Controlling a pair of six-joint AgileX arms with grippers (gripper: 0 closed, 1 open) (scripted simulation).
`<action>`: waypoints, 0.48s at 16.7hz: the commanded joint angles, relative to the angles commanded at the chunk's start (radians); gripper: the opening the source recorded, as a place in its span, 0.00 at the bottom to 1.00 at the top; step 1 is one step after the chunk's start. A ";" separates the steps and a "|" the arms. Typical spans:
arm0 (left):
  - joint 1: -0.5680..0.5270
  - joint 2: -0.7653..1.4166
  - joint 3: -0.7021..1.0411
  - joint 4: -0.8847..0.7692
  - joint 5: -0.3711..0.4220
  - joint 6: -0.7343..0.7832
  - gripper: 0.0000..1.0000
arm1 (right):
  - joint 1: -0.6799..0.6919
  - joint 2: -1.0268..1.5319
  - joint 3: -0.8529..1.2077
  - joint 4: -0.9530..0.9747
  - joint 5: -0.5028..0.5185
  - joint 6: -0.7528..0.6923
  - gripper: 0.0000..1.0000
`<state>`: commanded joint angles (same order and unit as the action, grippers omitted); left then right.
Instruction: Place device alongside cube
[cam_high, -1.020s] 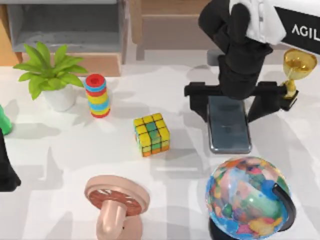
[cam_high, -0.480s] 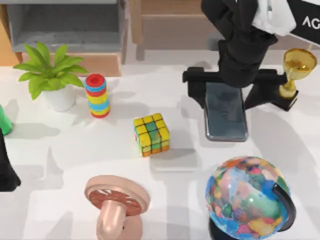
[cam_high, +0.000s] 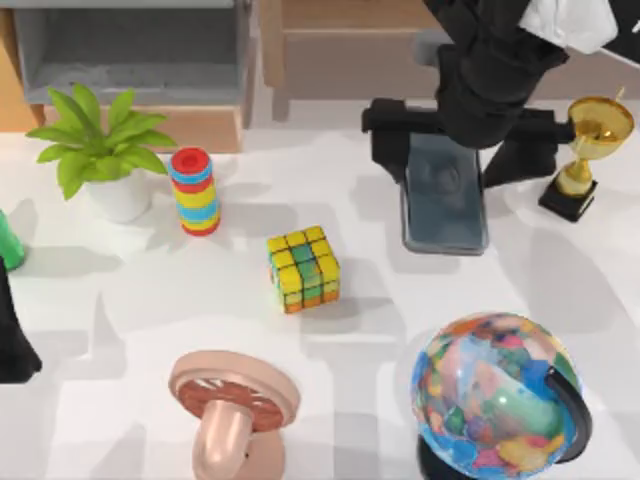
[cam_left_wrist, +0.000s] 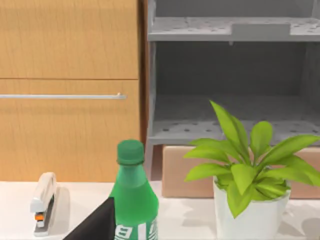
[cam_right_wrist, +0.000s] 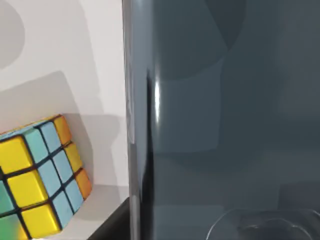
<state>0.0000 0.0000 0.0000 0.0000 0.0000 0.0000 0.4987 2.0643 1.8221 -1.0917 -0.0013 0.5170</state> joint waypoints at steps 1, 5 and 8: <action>0.000 0.000 0.000 0.000 0.000 0.000 1.00 | 0.000 -0.005 0.002 0.005 0.000 0.000 0.00; 0.000 0.000 0.000 0.000 0.000 0.000 1.00 | 0.001 -0.021 0.004 0.027 -0.001 0.001 0.00; 0.000 0.000 0.000 0.000 0.000 0.000 1.00 | 0.002 -0.026 0.001 0.044 -0.001 0.002 0.00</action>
<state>0.0000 0.0000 0.0000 0.0000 0.0000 0.0000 0.5010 2.0382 1.8232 -1.0478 -0.0026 0.5194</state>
